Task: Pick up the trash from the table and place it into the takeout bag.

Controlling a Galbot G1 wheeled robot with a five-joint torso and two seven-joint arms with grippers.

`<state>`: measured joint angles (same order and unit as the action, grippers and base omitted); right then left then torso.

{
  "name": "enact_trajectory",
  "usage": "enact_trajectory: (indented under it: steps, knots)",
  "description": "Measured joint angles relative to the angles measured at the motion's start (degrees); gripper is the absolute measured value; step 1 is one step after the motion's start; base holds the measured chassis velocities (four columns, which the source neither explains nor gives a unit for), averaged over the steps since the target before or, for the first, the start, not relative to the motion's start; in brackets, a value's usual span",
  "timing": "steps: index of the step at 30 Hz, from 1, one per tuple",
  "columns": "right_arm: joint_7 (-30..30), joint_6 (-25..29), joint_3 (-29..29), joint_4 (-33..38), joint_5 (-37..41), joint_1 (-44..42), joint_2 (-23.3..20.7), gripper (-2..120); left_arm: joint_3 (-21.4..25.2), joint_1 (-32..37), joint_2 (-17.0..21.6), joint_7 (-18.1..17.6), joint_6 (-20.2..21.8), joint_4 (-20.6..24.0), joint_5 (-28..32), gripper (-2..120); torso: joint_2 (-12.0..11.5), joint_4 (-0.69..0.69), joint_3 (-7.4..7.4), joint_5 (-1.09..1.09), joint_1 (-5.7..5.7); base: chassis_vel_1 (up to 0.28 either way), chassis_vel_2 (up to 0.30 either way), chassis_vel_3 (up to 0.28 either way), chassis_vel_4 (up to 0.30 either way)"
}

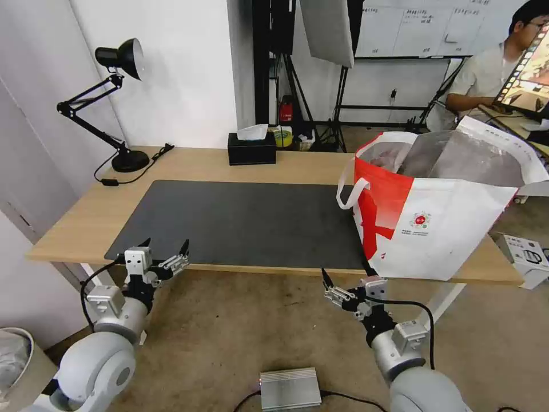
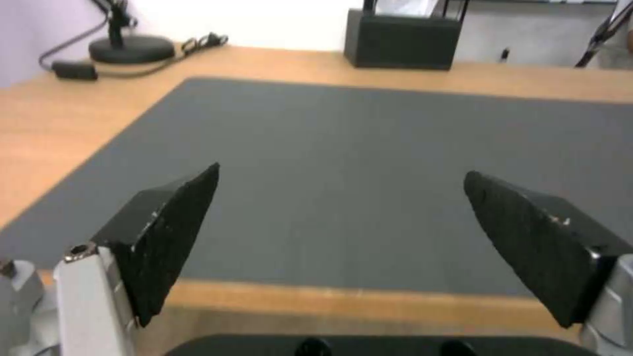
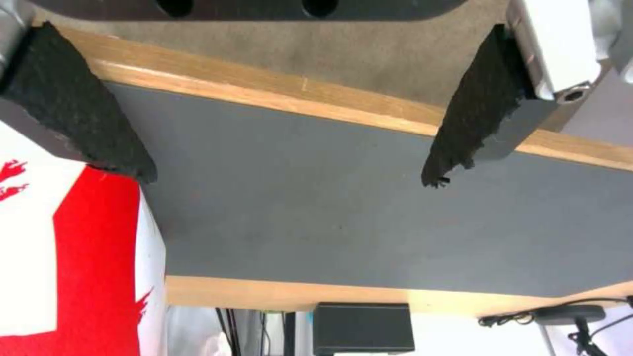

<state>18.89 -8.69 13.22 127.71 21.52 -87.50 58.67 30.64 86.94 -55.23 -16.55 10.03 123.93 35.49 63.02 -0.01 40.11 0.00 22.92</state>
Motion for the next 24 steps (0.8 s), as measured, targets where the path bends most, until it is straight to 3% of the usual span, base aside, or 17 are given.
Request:
enact_trajectory:
  steps: [24]
  knots:
    - [0.0,0.0,0.0,0.0,0.0,0.0,0.0,100,-0.9,2.2,-2.0,0.2,-1.0,-1.5,-1.9,100,0.0,0.0,0.0,0.0,0.0,0.0,0.0,0.0,0.0]
